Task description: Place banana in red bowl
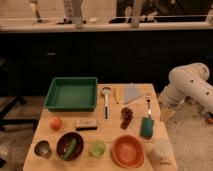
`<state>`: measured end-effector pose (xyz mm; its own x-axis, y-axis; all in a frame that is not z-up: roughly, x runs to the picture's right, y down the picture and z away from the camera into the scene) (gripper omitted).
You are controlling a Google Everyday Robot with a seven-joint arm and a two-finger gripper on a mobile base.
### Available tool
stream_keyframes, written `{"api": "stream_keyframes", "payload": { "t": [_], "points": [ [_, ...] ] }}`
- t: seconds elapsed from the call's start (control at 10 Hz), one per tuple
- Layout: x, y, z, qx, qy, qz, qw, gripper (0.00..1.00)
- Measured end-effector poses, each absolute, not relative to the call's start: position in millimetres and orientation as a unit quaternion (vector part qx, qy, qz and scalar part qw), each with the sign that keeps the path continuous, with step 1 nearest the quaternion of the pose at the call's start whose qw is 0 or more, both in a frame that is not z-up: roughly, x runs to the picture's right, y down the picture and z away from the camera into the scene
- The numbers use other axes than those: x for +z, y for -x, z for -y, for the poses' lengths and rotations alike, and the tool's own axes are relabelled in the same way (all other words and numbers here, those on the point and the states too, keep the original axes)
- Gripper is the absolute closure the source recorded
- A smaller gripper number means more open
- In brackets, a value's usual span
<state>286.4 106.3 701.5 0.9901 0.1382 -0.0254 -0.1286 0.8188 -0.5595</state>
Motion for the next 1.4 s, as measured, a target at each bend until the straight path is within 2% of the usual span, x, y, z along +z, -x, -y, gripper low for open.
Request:
{"api": "stream_keyframes", "payload": {
  "t": [0.5, 1.1, 1.4],
  "points": [
    [714, -258, -104, 0.043, 0.297, 0.042, 0.953, 0.31],
    [724, -212, -107, -0.093, 0.296, 0.169, 0.936, 0.31],
    [725, -211, -108, -0.099, 0.297, 0.176, 0.933, 0.31]
  ]
}}
